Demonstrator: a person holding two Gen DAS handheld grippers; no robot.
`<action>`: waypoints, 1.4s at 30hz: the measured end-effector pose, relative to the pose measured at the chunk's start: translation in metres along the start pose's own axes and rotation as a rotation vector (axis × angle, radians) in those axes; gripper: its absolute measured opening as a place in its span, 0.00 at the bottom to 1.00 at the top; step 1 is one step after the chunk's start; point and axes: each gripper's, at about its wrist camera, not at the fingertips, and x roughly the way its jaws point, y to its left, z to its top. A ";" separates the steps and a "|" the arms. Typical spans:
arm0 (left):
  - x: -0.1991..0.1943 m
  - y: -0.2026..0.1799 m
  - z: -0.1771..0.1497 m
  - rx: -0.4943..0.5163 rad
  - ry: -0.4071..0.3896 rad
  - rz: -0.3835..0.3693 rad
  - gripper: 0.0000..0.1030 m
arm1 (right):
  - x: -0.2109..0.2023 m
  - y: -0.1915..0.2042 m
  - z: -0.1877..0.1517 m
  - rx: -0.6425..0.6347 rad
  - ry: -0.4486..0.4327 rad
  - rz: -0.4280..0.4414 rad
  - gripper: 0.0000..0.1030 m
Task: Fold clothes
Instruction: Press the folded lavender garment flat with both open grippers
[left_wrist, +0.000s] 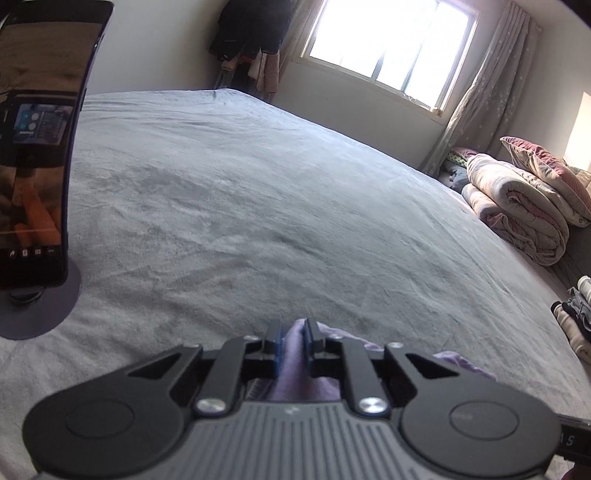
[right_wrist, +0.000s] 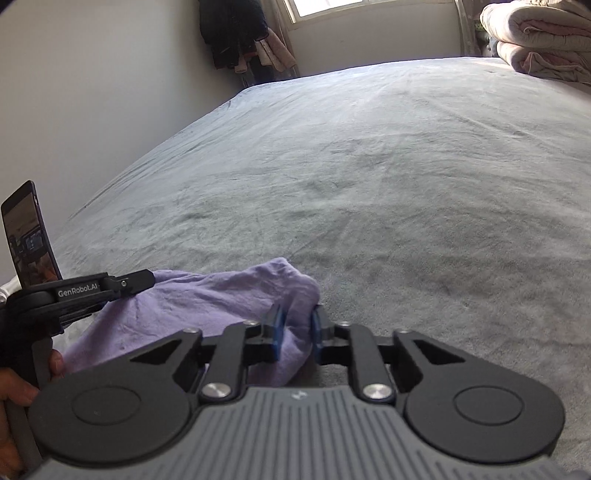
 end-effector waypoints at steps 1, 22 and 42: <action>-0.002 0.000 -0.001 -0.005 -0.013 0.004 0.07 | -0.001 0.001 -0.001 -0.007 -0.013 -0.010 0.07; -0.064 0.021 -0.010 0.043 -0.096 -0.074 0.18 | -0.038 0.034 -0.011 -0.130 -0.062 0.061 0.28; -0.080 0.039 -0.048 0.174 -0.025 -0.097 0.07 | -0.051 0.088 -0.067 -0.317 -0.007 0.104 0.28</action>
